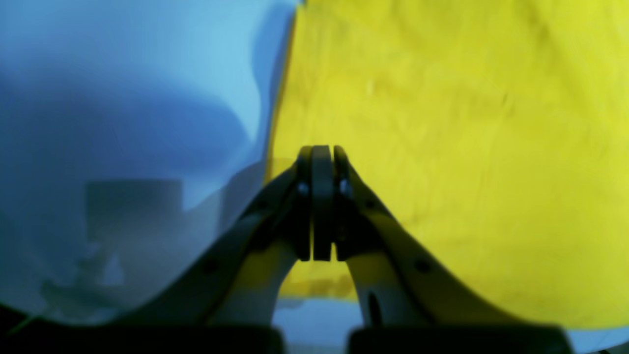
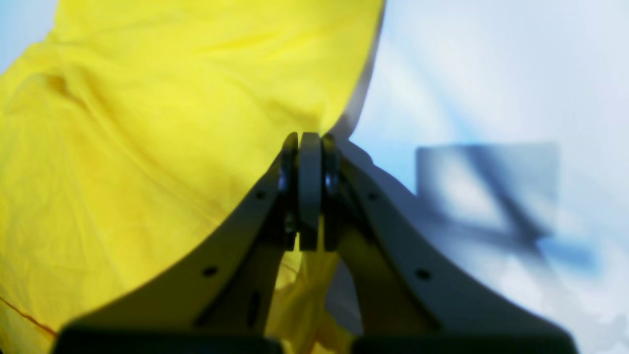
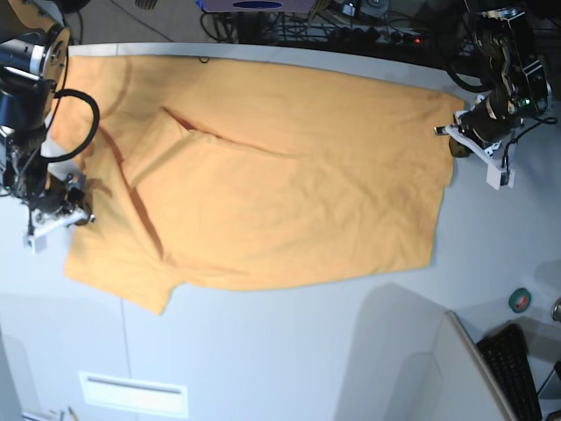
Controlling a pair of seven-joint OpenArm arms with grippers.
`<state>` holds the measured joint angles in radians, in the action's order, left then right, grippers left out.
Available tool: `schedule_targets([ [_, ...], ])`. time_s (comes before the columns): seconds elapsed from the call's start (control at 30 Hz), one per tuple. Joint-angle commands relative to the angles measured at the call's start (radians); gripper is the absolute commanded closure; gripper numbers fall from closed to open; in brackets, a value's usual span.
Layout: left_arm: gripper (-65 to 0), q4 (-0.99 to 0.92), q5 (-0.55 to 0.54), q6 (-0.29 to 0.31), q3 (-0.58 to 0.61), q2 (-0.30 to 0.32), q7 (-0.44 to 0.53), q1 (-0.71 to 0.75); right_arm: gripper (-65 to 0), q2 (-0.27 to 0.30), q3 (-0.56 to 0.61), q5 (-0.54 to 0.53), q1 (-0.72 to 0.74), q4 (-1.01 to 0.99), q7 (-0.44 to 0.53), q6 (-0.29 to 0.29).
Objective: Layout the t-shirt on the table in an organized manner, then fold the t-shirt properly
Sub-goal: 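Move the left gripper along the shirt side and grasp the hem corner, then lift the hem corner with the left gripper and fold it toward the collar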
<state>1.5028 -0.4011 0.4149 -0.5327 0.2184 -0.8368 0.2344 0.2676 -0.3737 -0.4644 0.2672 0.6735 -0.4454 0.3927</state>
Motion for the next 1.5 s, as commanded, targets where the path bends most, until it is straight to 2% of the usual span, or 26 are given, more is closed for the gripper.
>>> schedule_targets([
  [0.0,0.0,0.014,-0.017,0.0,-0.005,0.028,0.021,-0.02,0.0,0.017,-0.006,-0.009,0.02,0.013,0.013,0.002],
  [0.1,0.0,0.002,-0.017,0.0,-0.007,0.046,0.021,-0.073,0.0,0.019,0.002,-0.007,0.02,0.013,0.012,0.002],
  [0.13,-8.4,-0.017,-0.017,0.0,-0.007,0.046,0.021,-0.097,0.0,0.019,0.002,-0.007,0.02,0.013,0.012,0.002],
  [0.23,-39.2,-0.113,-0.017,0.0,-0.007,0.048,0.023,-0.206,0.0,0.019,0.003,-0.007,0.02,0.015,0.01,0.002],
  [0.3,-53.0,-0.219,-0.015,0.0,0.0,0.057,0.026,-0.289,0.0,0.019,0.003,-0.007,0.02,0.015,0.009,0.002],
  [0.33,-56.3,-0.288,-0.015,0.0,0.006,0.074,0.026,-0.34,0.0,0.019,0.003,-0.007,0.02,0.015,0.007,0.002],
  [0.37,-55.9,-0.36,-0.015,0.0,0.018,0.083,0.026,-0.386,0.0,0.019,0.003,-0.007,0.02,0.015,0.007,0.002],
  [0.47,-48.7,-0.531,-0.015,0.0,0.092,0.106,0.05,-0.502,0.0,0.019,0.003,-0.007,0.02,0.015,0.007,0.002],
  [0.57,-42.5,-0.674,-0.015,0.0,0.201,0.114,0.165,-0.576,0.0,0.019,0.003,-0.007,0.019,0.016,0.007,0.002],
  [0.7,-41.0,-0.876,-0.017,0.0,0.303,0.115,0.271,-0.665,0.0,0.019,0.003,-0.007,0.019,0.016,0.007,0.002],
  [0.83,-39.0,-0.948,-0.017,0.0,0.323,0.112,0.287,-0.689,0.0,0.019,0.003,-0.007,0.019,0.016,0.007,0.002],
  [0.9,-31.4,-0.947,-0.017,0.0,0.329,0.112,0.285,-0.688,0.0,0.019,0.003,-0.007,0.017,0.016,0.007,0.002],
  [1.0,-5.6,-0.933,-0.017,0.0,0.322,0.114,0.285,-0.676,0.0,0.022,0.003,-0.007,0.016,0.016,0.007,0.004],
  [1.03,0.0,-0.911,-0.017,0.0,0.322,0.114,0.285,-0.671,0.0,0.022,0.003,-0.007,0.016,0.016,0.007,0.004],
  [1.3,0.0,-0.631,-0.017,-0.001,0.326,0.129,0.279,-0.55,0.0,0.022,0.003,-0.007,0.014,0.016,0.007,0.005],
  [1.33,0.0,-0.597,-0.017,-0.011,0.326,0.129,0.279,-0.53,0.0,0.022,0.003,-0.007,0.014,0.016,0.007,0.005],
  [1.4,0.0,-0.526,-0.017,-0.075,0.328,0.129,0.279,-0.488,0.0,0.022,0.003,-0.007,0.014,0.016,0.007,0.005],
  [1.47,0.0,-0.463,-0.015,-0.115,0.329,0.131,0.279,-0.45,0.0,0.022,0.003,-0.006,0.014,0.016,0.007,0.005],
])
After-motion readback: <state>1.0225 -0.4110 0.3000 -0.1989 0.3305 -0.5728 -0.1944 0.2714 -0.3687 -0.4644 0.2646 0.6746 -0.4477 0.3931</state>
